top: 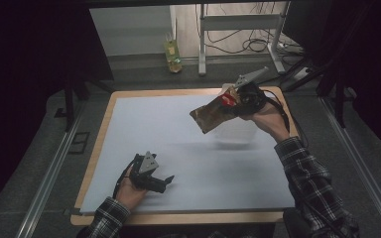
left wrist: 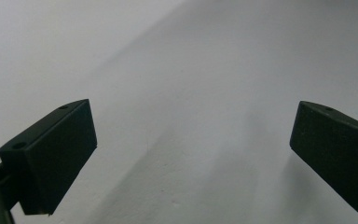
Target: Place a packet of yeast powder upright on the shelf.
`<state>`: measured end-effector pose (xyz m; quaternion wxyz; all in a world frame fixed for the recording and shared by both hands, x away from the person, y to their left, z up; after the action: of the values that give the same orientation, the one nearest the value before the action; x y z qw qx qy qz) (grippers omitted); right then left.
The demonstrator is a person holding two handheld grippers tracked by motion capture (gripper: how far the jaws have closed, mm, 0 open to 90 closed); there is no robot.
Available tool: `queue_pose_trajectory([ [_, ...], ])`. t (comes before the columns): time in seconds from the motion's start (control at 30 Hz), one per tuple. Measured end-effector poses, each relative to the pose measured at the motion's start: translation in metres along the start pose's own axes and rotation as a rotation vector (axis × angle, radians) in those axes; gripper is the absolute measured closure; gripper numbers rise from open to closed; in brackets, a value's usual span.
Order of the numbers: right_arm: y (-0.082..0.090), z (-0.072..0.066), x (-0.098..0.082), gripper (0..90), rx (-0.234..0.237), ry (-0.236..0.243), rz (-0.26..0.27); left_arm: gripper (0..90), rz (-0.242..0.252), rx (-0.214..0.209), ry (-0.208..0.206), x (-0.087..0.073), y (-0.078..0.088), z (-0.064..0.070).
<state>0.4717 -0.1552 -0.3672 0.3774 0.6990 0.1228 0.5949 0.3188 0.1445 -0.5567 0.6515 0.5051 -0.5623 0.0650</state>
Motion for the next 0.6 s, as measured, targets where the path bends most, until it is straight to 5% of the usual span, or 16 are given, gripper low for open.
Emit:
queue_pose_trajectory([
  [0.6,0.023,0.041,-0.006,70.9,-0.112,-0.031,0.0,0.0,0.014,0.034,0.0,-0.001,0.001,-0.003],
])
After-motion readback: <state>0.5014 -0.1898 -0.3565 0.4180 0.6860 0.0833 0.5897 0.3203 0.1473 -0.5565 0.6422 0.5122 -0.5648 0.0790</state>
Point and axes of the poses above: each handheld gripper's, and its own axes: y roughly backward along the jaws, x roughly out of its top, z roughly to its right, the point moved 3 cm from there along -y, roughly forward along the jaws, and after that the axes turned 4 degrees about x, right-handed, at the moved point
